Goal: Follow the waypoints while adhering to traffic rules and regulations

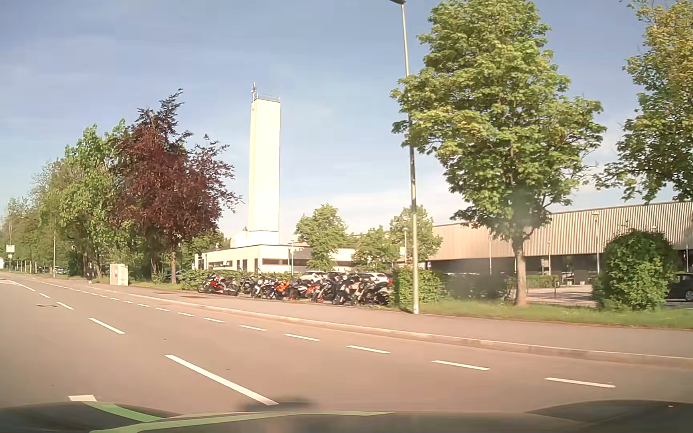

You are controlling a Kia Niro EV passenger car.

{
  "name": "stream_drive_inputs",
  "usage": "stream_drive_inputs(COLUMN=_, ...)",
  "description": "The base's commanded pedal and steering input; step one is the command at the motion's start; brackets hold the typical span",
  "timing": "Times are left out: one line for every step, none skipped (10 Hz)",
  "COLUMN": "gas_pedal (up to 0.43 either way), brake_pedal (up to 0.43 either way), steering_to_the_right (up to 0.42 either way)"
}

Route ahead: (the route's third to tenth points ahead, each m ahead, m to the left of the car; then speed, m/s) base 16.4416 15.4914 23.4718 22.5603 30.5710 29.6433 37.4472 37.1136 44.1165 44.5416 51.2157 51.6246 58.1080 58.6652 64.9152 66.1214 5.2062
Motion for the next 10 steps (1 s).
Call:
stream_drive_inputs(gas_pedal=0.319, brake_pedal=0.0, steering_to_the_right=-0.251)
stream_drive_inputs(gas_pedal=0.319, brake_pedal=0.0, steering_to_the_right=-0.252)
stream_drive_inputs(gas_pedal=0.311, brake_pedal=0.0, steering_to_the_right=-0.253)
stream_drive_inputs(gas_pedal=0.311, brake_pedal=0.0, steering_to_the_right=-0.252)
stream_drive_inputs(gas_pedal=0.311, brake_pedal=0.0, steering_to_the_right=-0.251)
stream_drive_inputs(gas_pedal=0.311, brake_pedal=0.0, steering_to_the_right=-0.245)
stream_drive_inputs(gas_pedal=0.311, brake_pedal=0.0, steering_to_the_right=-0.241)
stream_drive_inputs(gas_pedal=0.311, brake_pedal=0.0, steering_to_the_right=-0.237)
stream_drive_inputs(gas_pedal=0.311, brake_pedal=0.0, steering_to_the_right=-0.231)
stream_drive_inputs(gas_pedal=0.311, brake_pedal=0.0, steering_to_the_right=-0.221)
